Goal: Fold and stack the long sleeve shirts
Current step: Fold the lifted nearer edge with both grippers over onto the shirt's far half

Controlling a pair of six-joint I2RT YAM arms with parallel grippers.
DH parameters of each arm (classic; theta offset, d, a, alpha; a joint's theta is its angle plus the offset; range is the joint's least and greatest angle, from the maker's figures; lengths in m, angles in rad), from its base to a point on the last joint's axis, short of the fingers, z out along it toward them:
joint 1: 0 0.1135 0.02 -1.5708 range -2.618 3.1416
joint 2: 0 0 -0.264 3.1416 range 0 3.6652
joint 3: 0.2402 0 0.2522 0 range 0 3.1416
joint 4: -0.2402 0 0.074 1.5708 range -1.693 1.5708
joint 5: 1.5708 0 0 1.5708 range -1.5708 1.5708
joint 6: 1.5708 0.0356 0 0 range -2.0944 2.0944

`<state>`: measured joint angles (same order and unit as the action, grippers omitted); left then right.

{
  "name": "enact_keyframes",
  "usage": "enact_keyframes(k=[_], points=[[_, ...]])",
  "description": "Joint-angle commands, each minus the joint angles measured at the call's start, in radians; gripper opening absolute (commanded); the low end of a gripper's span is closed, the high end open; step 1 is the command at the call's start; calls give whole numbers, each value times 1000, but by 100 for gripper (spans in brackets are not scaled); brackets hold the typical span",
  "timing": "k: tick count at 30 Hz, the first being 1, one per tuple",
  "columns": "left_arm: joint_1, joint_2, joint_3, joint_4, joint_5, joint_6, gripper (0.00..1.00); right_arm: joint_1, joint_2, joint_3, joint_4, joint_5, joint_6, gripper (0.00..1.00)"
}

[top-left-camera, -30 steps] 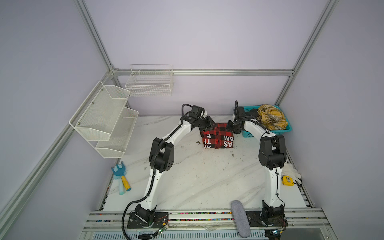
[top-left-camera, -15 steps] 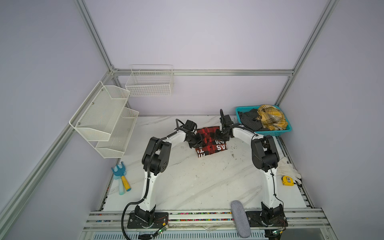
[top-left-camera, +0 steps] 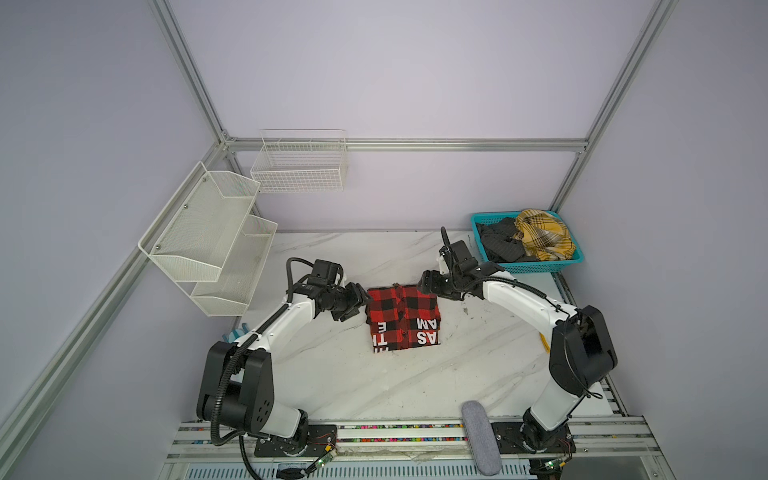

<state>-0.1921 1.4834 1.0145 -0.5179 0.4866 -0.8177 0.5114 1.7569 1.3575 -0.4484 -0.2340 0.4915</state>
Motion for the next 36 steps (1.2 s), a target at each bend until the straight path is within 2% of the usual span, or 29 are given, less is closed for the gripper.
enact_keyframes(k=[1, 5, 10, 16, 19, 22, 24, 28, 30, 33, 36], points=[[26, 85, 60, 40, 79, 24, 66, -54, 123, 12, 5, -35, -69, 79], [26, 198, 155, 114, 111, 31, 69, -81, 208, 75, 35, -77, -119, 81], [33, 340, 257, 151, 99, 67, 70, -85, 273, 101, 58, -91, -162, 83], [34, 431, 314, 223, 140, 56, 67, -86, 306, 76, 101, -115, -182, 80], [26, 443, 321, 239, 145, 54, 60, -86, 284, 54, 137, -148, -164, 70], [25, 453, 320, 239, 157, 54, 47, -86, 258, 36, 170, -165, -142, 60], [25, 446, 311, 239, 159, 51, 38, -86, 249, 29, 180, -177, -129, 46], [23, 415, 283, 253, 158, 42, 26, -85, 225, 24, 198, -194, -102, 23], [23, 399, 275, 252, 165, 37, 14, -83, 202, 25, 204, -201, -86, 11], [25, 367, 250, 236, 163, 25, 0, -69, 165, 33, 201, -199, -59, 5], [26, 294, 195, 216, 125, 7, 0, -38, 131, 52, 160, -167, -34, 3]])
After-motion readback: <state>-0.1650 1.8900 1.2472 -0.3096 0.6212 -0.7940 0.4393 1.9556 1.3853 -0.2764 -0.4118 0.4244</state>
